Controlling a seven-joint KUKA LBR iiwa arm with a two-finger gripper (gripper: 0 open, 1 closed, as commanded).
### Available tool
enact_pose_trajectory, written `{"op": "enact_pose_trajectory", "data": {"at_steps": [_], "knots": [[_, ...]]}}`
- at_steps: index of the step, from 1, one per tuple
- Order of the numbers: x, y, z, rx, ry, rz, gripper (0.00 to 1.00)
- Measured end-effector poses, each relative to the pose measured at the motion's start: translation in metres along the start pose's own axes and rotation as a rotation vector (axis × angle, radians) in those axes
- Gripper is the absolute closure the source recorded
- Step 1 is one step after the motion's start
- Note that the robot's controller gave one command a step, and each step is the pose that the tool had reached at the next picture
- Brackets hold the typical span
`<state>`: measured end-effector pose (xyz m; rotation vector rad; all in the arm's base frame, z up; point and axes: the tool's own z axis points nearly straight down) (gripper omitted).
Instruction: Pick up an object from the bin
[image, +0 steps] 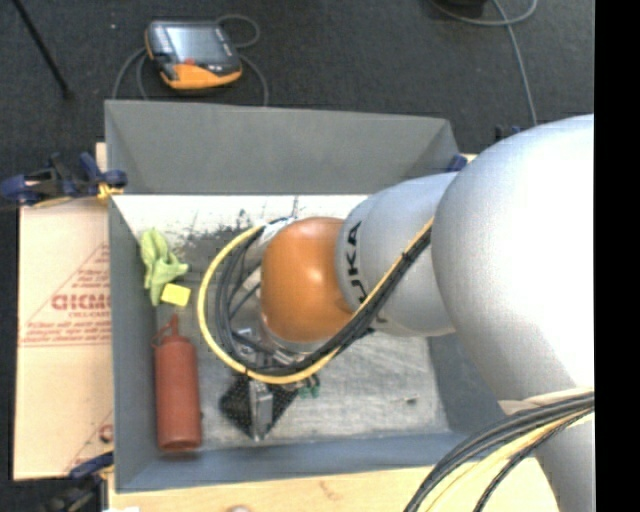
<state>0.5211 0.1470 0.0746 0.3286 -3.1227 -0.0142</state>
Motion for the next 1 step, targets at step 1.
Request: {"op": "enact_pose_trajectory", "data": {"at_steps": [1], "knots": [[0.0000, 0.0000, 0.0000, 0.000, 0.000, 0.001, 1.00]]}}
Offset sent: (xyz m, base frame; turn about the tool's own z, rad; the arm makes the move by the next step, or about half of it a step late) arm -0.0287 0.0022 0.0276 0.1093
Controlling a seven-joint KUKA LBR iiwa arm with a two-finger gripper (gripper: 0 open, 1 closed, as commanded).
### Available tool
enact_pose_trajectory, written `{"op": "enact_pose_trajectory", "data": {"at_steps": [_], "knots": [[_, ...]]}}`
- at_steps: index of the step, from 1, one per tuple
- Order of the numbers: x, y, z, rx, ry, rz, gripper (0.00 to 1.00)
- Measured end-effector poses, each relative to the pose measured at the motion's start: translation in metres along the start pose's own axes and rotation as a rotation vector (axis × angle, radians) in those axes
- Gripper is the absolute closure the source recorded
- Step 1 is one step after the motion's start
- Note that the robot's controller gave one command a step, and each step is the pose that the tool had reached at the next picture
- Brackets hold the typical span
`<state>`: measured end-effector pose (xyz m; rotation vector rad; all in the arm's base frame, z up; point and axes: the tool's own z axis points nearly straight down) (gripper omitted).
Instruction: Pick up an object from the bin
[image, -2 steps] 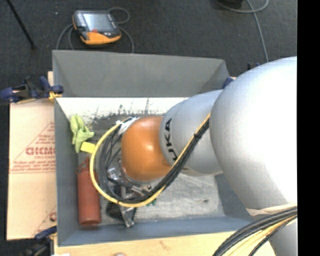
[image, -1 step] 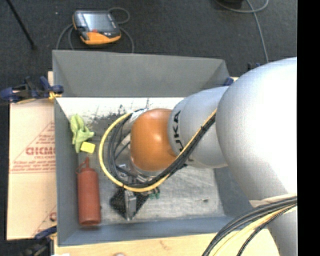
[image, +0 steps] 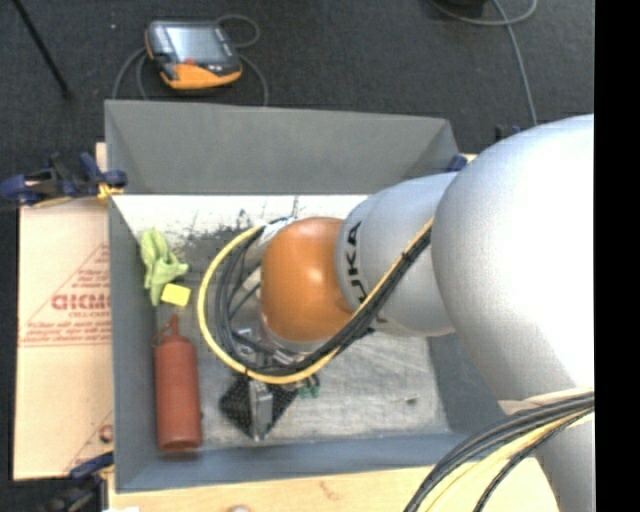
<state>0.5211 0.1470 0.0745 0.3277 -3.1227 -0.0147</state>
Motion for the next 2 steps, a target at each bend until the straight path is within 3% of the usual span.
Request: {"op": "enact_pose_trajectory", "data": {"at_steps": [1, 2], "knots": [[0.0127, 0.0019, -0.0133, 0.007, -0.007, 0.053, 1.00], [0.0145, 0.0038, -0.0123, 0.008, -0.005, 0.054, 1.00]]}}
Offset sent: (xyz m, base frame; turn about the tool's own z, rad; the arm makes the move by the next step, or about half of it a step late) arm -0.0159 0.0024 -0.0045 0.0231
